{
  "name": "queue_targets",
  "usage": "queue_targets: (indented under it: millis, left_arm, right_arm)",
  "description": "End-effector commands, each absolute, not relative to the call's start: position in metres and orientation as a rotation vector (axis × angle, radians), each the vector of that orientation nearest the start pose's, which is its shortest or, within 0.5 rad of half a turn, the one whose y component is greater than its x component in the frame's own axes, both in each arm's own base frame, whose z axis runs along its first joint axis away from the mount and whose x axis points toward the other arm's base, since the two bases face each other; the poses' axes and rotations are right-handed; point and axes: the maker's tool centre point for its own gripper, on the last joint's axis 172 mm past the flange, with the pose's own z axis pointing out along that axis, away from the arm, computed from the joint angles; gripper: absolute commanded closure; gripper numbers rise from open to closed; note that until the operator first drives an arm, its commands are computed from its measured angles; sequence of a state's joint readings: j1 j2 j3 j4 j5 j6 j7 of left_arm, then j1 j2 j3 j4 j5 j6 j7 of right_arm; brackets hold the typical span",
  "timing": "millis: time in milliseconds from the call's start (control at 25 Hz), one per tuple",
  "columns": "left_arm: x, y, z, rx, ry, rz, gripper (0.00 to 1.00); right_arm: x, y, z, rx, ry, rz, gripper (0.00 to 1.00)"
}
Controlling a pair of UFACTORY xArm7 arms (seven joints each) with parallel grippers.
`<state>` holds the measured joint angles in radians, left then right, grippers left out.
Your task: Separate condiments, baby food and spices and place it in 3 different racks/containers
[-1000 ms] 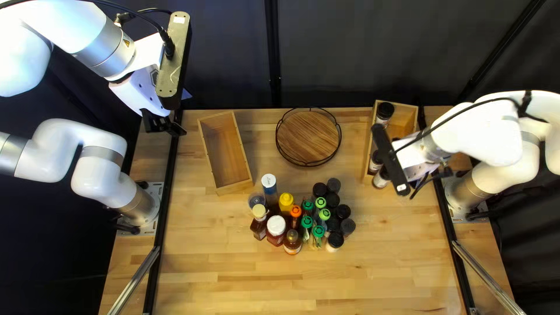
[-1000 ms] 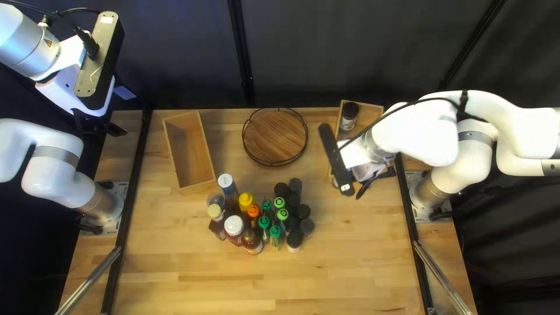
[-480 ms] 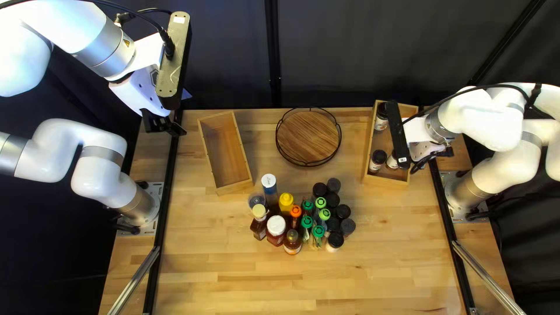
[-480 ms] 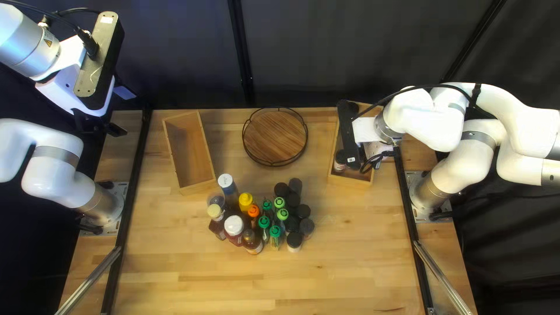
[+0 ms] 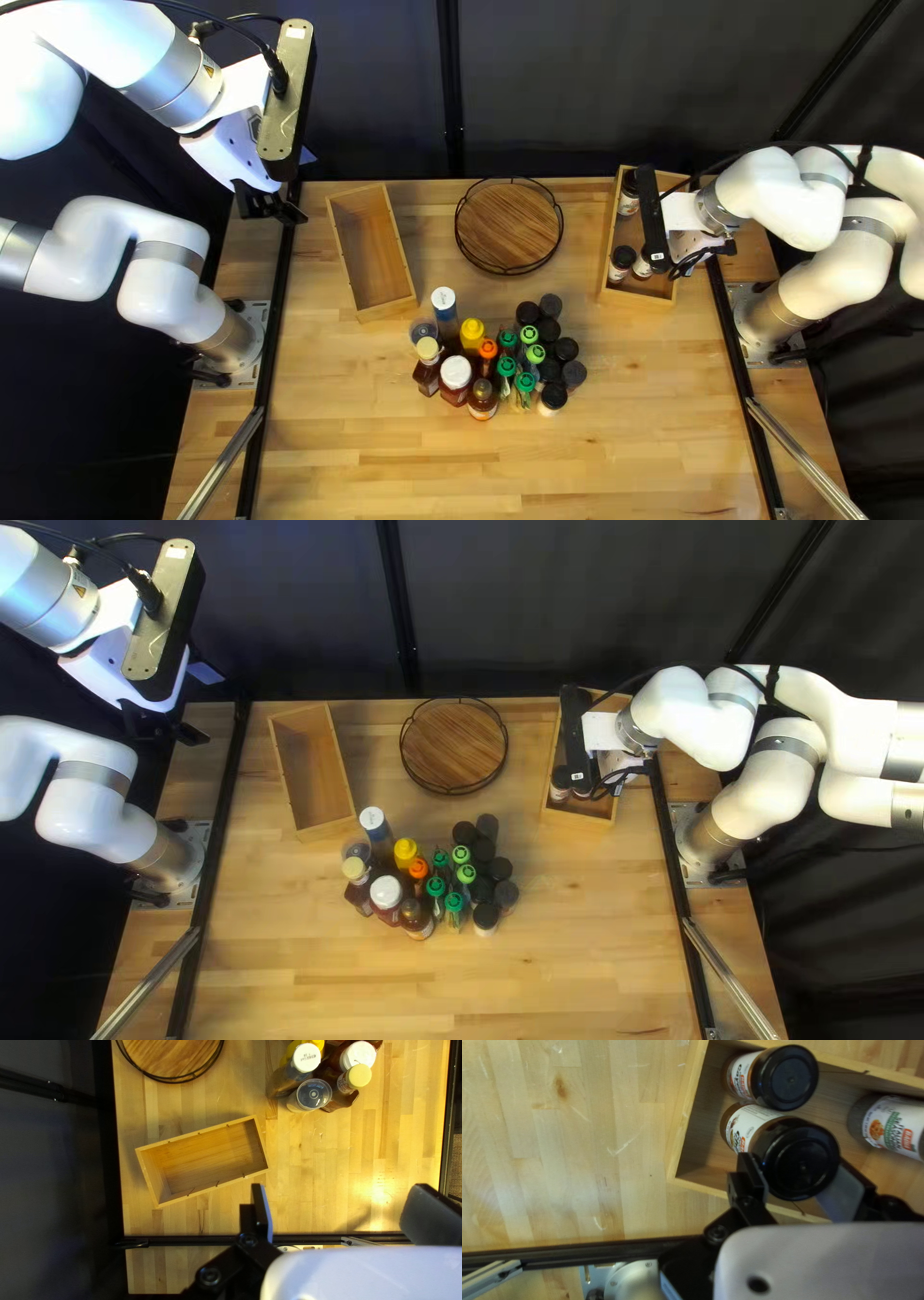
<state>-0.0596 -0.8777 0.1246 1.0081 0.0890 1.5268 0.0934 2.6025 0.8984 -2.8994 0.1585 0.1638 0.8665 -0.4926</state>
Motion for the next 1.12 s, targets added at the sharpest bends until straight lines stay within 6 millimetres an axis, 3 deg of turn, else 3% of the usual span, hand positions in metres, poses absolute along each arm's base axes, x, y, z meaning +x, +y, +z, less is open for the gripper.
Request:
queue_targets:
  millis: [40,280,320,360,400,480,520,680,960,1120]
  left_arm:
    - [0.275,0.046,0.446,-3.078,0.068,-0.550,0.00]
    - [0.275,0.046,0.446,-3.078,0.068,-0.550,0.00]
    - [0.275,0.046,0.446,-3.078,0.068,-0.550,0.00]
    - [0.275,0.046,0.446,-3.078,0.068,-0.550,0.00]
    - [0.275,0.046,0.446,-3.078,0.068,-0.550,0.00]
    - [0.275,0.046,0.446,-3.078,0.068,-0.550,0.00]
    - [0.275,0.046,0.446,-3.078,0.068,-0.550,0.00]
    - [0.275,0.046,0.446,-3.078,0.068,-0.550,0.00]
    - [0.275,0.046,0.446,-3.078,0.068,-0.550,0.00]
    - [0.275,0.046,0.446,-3.078,0.068,-0.550,0.00]
  right_arm:
    - [0.244,-0.098,0.121,-3.236,-0.043,-0.251,1.00]
    - [0.246,-0.092,0.110,-3.212,-0.043,-0.277,0.99]
    - [0.246,-0.091,0.109,-3.210,-0.043,-0.279,0.93]
    - [0.246,-0.091,0.109,-3.209,-0.043,-0.279,0.76]
    - [0.247,-0.090,0.109,-3.207,-0.044,-0.281,0.49]
    - [0.247,-0.089,0.109,-3.206,-0.047,-0.282,0.18]
    - [0.247,-0.087,0.110,-3.206,-0.051,-0.281,0.11]
    - [0.250,-0.081,0.118,-3.211,-0.069,-0.279,0.00]
    - [0.269,-0.057,0.149,-3.231,-0.142,-0.287,0.00]
    - [0.297,-0.030,0.165,-3.256,-0.289,-0.289,0.00]
